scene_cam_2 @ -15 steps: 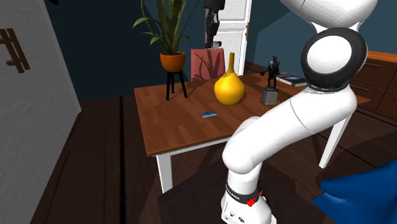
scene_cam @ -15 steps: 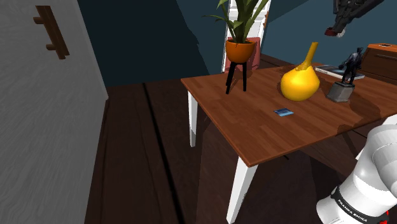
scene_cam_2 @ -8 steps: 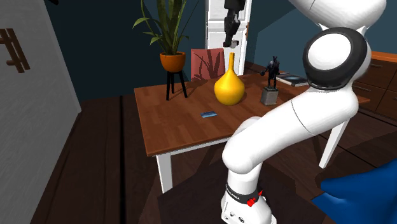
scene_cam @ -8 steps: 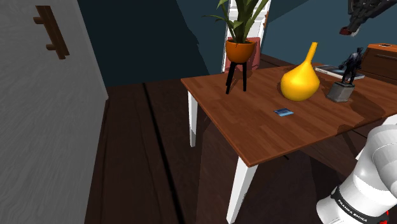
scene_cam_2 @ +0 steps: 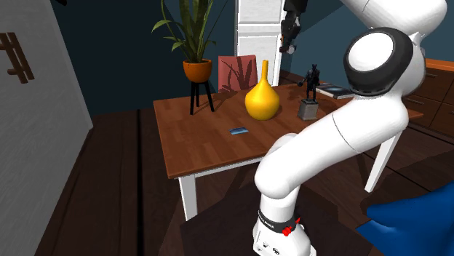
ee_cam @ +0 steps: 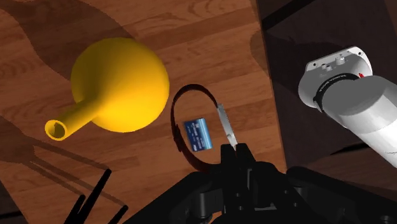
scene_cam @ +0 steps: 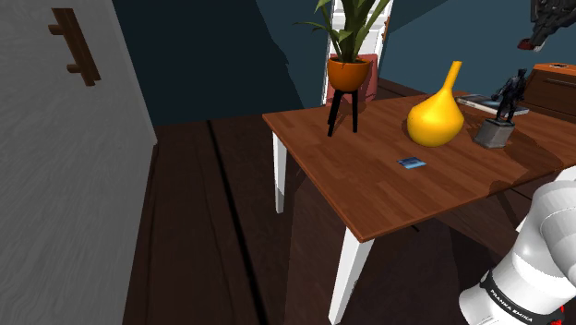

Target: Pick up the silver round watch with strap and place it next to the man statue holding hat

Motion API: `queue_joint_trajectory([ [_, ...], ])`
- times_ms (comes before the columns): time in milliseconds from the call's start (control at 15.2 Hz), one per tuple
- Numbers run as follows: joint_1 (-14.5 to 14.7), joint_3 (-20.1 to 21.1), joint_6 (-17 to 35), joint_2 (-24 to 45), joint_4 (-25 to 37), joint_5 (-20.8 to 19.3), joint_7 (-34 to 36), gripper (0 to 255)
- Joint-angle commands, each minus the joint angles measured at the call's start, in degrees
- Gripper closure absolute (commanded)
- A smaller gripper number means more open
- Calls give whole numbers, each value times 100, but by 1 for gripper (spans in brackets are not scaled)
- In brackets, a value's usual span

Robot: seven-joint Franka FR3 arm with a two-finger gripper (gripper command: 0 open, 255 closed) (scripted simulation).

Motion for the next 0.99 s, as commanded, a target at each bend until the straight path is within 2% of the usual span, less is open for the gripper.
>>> queue_joint_trajectory([
  [0,70,-301,-42,85,248,-139,-330,255],
  [330,381,-1184,-104,391,982,-416,-1149,255],
  [594,881,-2147,-166,728,1782,-567,-1867,255],
  [924,590,-1905,191,356,1028,-688,-1684,255],
])
